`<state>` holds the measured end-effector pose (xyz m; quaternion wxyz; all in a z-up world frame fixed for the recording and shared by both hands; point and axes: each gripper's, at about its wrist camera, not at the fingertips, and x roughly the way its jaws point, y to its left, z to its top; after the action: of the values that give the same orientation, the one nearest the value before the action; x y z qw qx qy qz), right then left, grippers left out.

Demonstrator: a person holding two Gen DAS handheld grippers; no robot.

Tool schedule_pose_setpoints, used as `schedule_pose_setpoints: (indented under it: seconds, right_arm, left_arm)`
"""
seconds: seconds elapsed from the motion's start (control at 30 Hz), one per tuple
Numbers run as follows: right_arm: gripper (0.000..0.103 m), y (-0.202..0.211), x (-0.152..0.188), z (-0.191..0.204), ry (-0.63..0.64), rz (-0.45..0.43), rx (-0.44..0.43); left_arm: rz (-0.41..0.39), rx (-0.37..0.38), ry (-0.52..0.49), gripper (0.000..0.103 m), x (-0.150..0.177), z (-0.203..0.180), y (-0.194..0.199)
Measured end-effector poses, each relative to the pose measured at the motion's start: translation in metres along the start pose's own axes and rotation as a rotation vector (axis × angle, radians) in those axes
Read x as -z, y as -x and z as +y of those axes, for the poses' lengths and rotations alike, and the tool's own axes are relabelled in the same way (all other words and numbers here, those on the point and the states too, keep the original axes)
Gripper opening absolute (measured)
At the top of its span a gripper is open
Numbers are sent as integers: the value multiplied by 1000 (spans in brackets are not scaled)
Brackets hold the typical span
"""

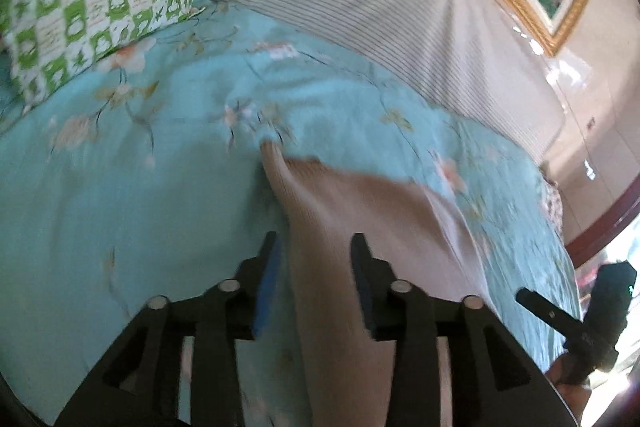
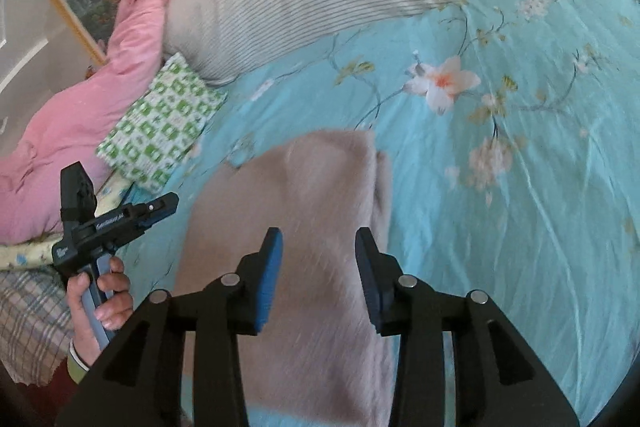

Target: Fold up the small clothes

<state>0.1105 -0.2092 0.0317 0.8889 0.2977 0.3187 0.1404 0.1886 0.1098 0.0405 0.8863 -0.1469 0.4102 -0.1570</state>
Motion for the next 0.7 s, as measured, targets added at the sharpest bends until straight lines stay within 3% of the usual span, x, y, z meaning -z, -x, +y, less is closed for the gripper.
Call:
schedule_pose_setpoints:
  seconds: [0.07,0.3,0.43,0.7]
  right_arm:
    - [40,7,13,3,-1,6,-9]
    - [48,32,57,11,-6,19,-15]
    - [57,43,78,18,21,22,4]
    - [73,67,119,38,135,16,60]
  left_arm:
    - [8,4,-11,48,21,-4,15]
    - [44,1,-13,55,78,-11,47]
    - [28,-54,-39,73,107,-18,66]
    - [43,-150,-136,78,152,-25,83]
